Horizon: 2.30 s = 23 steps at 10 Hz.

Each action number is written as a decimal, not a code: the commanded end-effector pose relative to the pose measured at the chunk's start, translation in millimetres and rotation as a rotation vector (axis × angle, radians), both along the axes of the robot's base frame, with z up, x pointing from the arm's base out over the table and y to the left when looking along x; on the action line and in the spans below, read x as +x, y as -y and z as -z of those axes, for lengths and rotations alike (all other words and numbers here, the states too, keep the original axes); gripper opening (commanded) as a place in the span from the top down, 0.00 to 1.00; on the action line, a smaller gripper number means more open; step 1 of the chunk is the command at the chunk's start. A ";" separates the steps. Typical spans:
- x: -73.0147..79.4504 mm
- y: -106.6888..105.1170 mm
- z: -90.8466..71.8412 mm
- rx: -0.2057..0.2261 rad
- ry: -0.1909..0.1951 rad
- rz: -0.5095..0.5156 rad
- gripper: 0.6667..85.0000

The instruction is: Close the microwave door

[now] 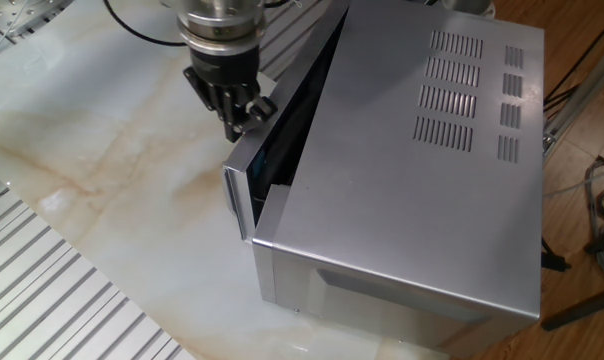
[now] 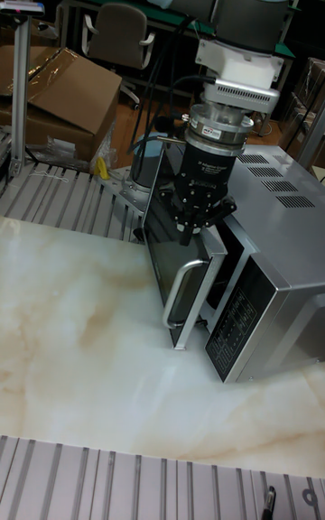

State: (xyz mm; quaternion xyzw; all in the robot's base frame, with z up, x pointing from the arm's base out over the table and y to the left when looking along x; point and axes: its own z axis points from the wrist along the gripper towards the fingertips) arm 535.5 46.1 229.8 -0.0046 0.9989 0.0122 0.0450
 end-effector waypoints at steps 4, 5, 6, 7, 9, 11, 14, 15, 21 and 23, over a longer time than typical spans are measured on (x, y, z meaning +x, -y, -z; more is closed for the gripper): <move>-11.1 -16.8 2.2 0.013 0.001 0.018 1.00; -12.8 -18.8 2.2 0.012 -0.002 0.023 1.00; -13.9 -20.7 2.3 0.011 -0.002 0.024 1.00; -14.8 -22.4 2.3 0.011 -0.002 0.024 1.00; -15.1 -30.7 0.7 0.020 -0.002 0.029 1.00; -16.0 -38.8 -0.6 0.026 -0.002 0.038 1.00; -17.8 -39.8 -0.3 0.021 -0.004 0.041 1.00; -18.0 -39.5 -0.1 0.021 -0.004 0.042 1.00; -16.5 -34.2 0.2 0.007 -0.003 0.107 1.00; -16.2 -33.4 0.2 0.005 -0.001 0.099 1.00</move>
